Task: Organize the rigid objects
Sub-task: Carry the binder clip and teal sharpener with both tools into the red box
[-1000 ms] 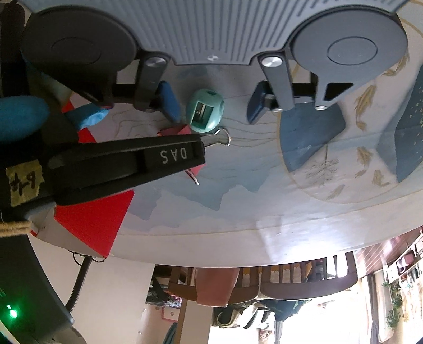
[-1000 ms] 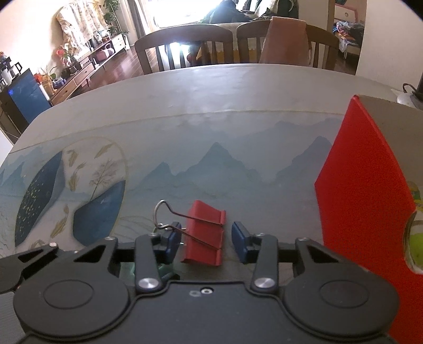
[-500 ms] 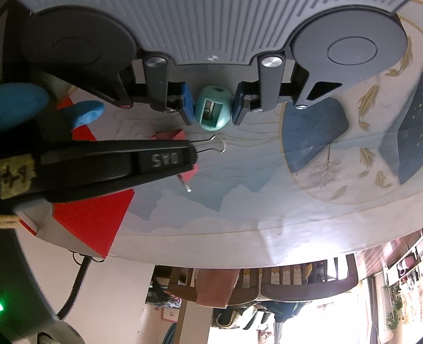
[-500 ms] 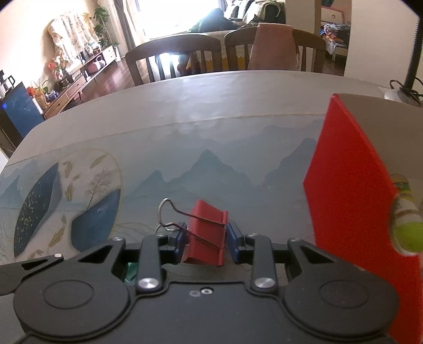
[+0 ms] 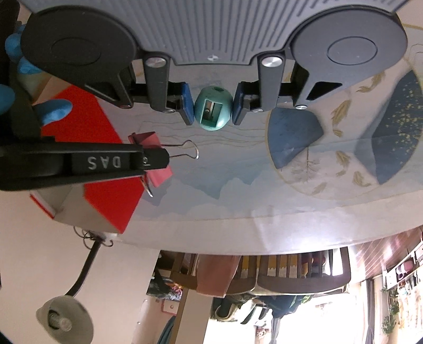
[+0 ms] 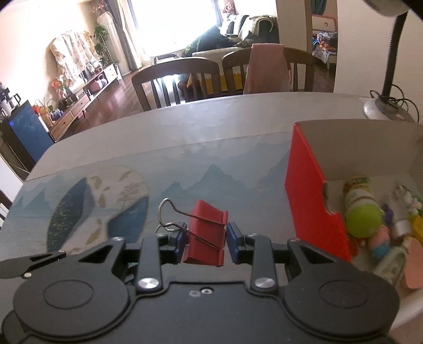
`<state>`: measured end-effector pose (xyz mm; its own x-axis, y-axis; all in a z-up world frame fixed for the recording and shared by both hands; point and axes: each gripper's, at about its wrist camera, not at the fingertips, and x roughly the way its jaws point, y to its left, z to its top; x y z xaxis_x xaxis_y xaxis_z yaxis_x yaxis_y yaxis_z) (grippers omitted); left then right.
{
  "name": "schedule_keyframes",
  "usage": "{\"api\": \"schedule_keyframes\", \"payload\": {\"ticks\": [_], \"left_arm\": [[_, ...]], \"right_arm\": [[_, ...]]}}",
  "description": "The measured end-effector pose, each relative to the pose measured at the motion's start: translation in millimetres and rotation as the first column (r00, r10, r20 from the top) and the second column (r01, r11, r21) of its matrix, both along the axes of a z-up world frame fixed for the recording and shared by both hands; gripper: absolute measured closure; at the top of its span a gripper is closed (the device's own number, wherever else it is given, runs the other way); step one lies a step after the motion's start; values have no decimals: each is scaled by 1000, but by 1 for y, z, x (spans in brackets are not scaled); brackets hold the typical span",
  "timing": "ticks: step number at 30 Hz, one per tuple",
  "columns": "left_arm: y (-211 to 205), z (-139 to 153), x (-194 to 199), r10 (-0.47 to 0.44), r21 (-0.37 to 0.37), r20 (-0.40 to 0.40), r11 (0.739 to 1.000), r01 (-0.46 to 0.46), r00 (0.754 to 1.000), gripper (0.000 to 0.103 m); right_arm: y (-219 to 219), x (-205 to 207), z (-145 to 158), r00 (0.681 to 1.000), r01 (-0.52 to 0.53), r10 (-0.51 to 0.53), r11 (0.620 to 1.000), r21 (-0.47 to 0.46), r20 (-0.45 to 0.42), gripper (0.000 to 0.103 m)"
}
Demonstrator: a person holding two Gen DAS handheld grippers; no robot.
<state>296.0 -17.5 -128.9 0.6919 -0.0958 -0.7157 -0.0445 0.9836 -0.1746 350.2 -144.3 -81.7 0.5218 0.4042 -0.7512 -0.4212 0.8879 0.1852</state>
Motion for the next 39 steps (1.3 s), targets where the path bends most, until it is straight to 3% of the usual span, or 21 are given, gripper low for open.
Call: {"api": "schedule_keyframes", "payload": {"ticks": [21, 31, 39], "left_arm": [[-4, 91, -83, -109, 18, 88, 994, 108, 990, 73], [-21, 115, -93, -170, 26, 115, 985, 168, 979, 73], [-62, 120, -64, -208, 41, 108, 978, 204, 972, 73]], "right_arm": [[-32, -112, 82, 987, 81, -87, 996, 48, 136, 72], [-65, -123, 96, 979, 115, -125, 991, 70, 160, 72], [-122, -98, 91, 972, 167, -177, 983, 76, 157, 72]]}}
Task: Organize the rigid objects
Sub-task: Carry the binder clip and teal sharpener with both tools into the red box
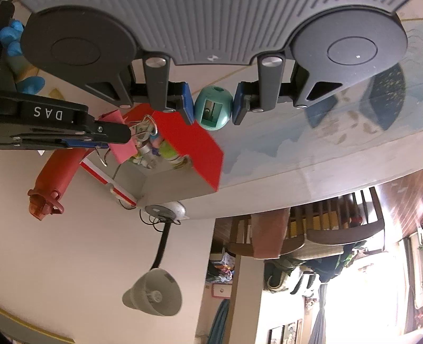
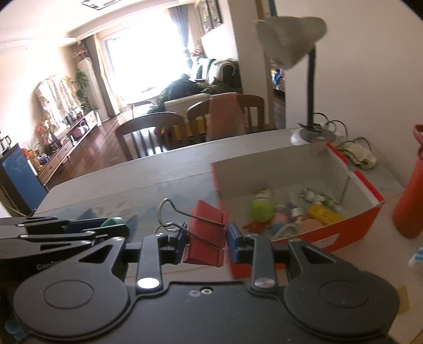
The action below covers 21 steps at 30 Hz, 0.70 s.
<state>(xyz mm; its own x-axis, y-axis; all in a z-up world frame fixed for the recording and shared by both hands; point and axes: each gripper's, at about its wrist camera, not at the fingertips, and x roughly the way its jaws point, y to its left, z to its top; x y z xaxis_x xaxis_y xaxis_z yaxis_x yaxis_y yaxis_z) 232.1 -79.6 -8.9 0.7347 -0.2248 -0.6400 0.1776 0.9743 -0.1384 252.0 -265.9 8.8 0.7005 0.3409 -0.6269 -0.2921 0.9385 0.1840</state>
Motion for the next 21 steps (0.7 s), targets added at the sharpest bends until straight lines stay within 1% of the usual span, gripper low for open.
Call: {"api": "schedule_keyframes", "payload": {"ticks": [8, 10, 12, 16, 19, 21], "left_arm": [[-60, -10, 44, -17, 3, -40, 1000, 17, 999, 73], [-74, -12, 56, -20, 18, -46, 1000, 21, 999, 73], [-86, -13, 68, -18, 33, -49, 999, 19, 999, 73], [-108, -16, 95, -14, 39, -60, 999, 16, 998, 73], [-124, -21, 114, -23, 46, -77, 999, 27, 997, 72], [-133, -25, 127, -31, 64, -87, 997, 37, 996, 73]], "right_arm": [[-58, 41, -8, 1000, 21, -21, 999, -26, -8, 72], [-70, 52, -11, 1000, 25, -26, 999, -28, -14, 72], [-79, 62, -14, 999, 26, -27, 999, -31, -18, 72], [-94, 76, -19, 999, 19, -20, 999, -40, -26, 72], [-106, 89, -25, 999, 13, -15, 999, -46, -42, 71], [-112, 97, -29, 999, 9, -12, 999, -53, -52, 72]]}}
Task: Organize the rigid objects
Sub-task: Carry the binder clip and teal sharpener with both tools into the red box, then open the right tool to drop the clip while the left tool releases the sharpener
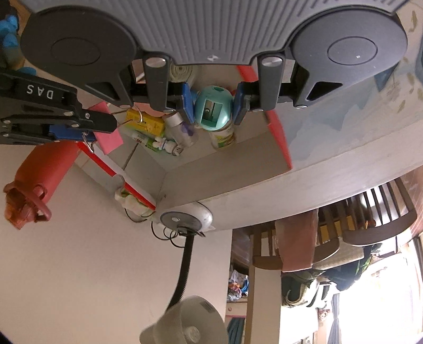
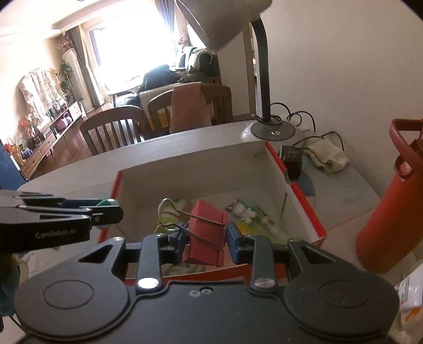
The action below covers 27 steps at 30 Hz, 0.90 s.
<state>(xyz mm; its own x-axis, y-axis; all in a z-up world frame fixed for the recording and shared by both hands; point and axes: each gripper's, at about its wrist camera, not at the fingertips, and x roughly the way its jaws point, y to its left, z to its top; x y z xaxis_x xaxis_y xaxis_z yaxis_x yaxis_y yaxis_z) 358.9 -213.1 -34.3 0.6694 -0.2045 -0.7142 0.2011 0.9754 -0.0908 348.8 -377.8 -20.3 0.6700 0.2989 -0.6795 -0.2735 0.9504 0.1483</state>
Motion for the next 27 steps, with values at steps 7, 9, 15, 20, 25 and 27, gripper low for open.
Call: {"api": "schedule_keyframes", "payload": {"ticks": [7, 9, 15, 20, 25, 27], "left_arm": [[-29, -18, 42, -18, 49, -35, 999, 20, 999, 73], [-36, -24, 54, -20, 49, -51, 999, 23, 999, 72], [-52, -43, 84, -24, 61, -95, 998, 30, 995, 72], [-64, -60, 102, -40, 85, -125, 995, 51, 991, 72], [-69, -72, 116, -57, 66, -172, 995, 70, 983, 72], [-69, -77, 120, -65, 53, -198, 996, 77, 978, 72]], "right_arm": [[-8, 22, -17, 1000, -5, 3, 999, -52, -27, 72], [-7, 27, -23, 999, -8, 5, 998, -67, -36, 72], [-3, 48, -40, 996, -43, 35, 994, -96, -83, 72], [1, 58, -51, 992, -74, 61, 990, -118, -111, 72], [1, 65, -61, 987, -86, 65, 986, -141, -147, 72], [1, 70, -65, 985, -88, 63, 984, -154, -160, 72]]}}
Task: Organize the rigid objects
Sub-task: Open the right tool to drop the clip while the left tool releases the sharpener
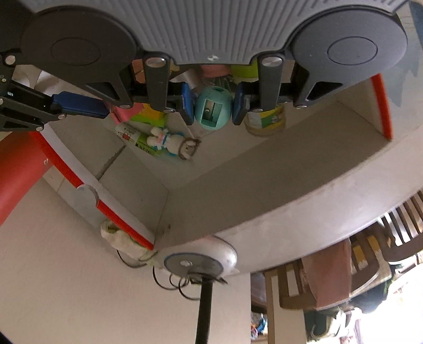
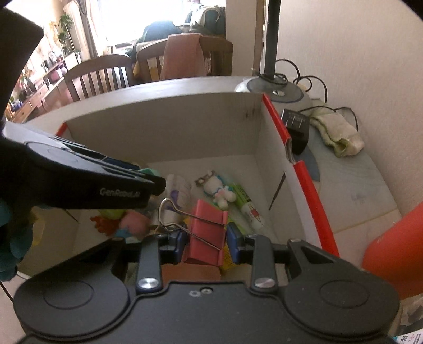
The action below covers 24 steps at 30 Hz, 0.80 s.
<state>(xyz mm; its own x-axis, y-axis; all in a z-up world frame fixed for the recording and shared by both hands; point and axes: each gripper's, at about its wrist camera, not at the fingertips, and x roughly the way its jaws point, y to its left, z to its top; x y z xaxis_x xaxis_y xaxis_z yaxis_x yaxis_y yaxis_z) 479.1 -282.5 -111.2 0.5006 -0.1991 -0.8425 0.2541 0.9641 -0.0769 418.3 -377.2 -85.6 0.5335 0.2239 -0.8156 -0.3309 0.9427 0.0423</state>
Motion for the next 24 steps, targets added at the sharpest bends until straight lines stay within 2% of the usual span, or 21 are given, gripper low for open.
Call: {"api": "schedule_keyframes", "payload": {"ticks": [5, 14, 24], "left_arm": [[-1, -11, 6, -7, 8, -54, 1000, 7, 999, 73], [11, -12, 5, 12, -34, -74, 999, -15, 997, 73], [22, -10, -2, 28, -27, -83, 999, -31, 996, 72]], "right_arm": [[2, 2, -6, 1000, -15, 15, 1000, -13, -15, 72], [5, 5, -14, 999, -18, 17, 1000, -26, -31, 71], [2, 0, -6, 1000, -2, 2, 1000, 0, -27, 65]]}}
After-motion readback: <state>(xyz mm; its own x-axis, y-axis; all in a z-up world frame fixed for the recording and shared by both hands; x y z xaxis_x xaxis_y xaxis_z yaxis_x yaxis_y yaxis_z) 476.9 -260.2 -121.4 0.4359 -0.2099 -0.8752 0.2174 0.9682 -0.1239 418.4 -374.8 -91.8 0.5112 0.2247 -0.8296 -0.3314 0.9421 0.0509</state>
